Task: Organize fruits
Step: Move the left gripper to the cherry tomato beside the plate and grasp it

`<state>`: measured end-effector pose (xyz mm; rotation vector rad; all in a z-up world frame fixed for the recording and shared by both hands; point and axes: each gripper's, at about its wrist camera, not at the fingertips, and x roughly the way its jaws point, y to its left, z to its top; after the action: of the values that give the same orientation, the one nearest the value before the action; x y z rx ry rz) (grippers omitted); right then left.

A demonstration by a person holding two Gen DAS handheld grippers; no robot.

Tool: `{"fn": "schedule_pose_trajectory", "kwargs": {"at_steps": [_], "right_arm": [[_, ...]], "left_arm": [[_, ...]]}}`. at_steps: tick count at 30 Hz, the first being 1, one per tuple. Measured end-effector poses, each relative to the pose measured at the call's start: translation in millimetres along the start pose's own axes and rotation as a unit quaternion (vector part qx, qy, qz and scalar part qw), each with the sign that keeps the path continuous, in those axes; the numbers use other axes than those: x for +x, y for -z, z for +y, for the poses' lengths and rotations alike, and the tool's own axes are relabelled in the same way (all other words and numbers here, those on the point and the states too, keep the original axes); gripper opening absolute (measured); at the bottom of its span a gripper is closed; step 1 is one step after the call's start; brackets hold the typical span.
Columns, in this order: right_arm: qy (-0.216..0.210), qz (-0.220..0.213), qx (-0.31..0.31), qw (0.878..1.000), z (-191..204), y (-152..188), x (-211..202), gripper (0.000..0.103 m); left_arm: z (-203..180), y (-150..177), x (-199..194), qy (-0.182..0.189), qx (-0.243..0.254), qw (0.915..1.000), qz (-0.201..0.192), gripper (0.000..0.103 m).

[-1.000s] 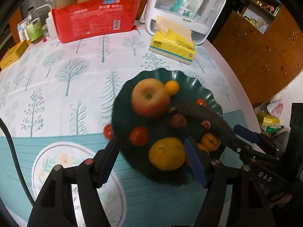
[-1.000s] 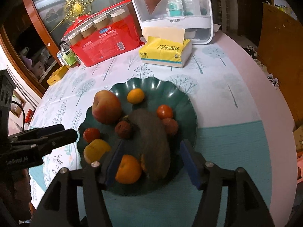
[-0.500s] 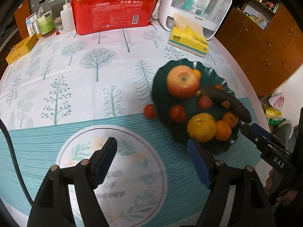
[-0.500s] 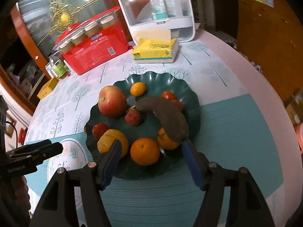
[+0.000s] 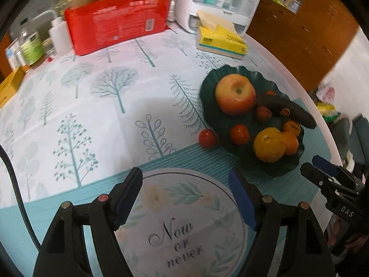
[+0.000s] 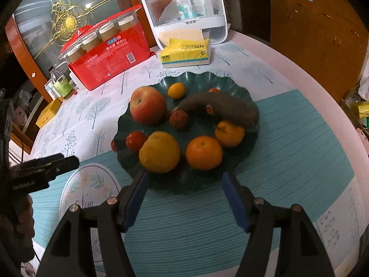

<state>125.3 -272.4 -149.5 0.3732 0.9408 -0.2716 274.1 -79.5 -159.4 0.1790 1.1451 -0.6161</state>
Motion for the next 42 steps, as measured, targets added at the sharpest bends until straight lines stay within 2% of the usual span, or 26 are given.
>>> {"fn": "schedule_pose_trajectory", "kwargs": {"at_steps": [10, 18, 21, 26, 34, 42], "right_arm": [[0.011, 0.008, 0.007, 1.000, 26, 16, 16, 0.067], [0.020, 0.007, 0.000, 1.000, 37, 17, 18, 0.067], [0.027, 0.008, -0.001, 1.000, 37, 16, 19, 0.067], [0.039, 0.012, 0.003, 0.999, 32, 12, 20, 0.067], [0.048, 0.015, -0.001, 0.999, 32, 9, 22, 0.067], [0.049, 0.018, -0.004, 0.999, 33, 7, 25, 0.067]], "left_arm": [[10, -11, 33, 0.059, 0.041, 0.9974, 0.000, 0.075], [6, -17, 51, 0.084, 0.058, 0.9947, -0.004, 0.074], [1, -19, 59, 0.070, 0.075, 0.9948, -0.002, 0.069], [1, -22, 69, 0.080, 0.078, 0.9937, 0.005, 0.064], [3, -25, 71, 0.117, 0.088, 0.9892, -0.012, 0.052], [-4, -20, 67, 0.132, 0.133, 0.9819, -0.030, 0.033]]}}
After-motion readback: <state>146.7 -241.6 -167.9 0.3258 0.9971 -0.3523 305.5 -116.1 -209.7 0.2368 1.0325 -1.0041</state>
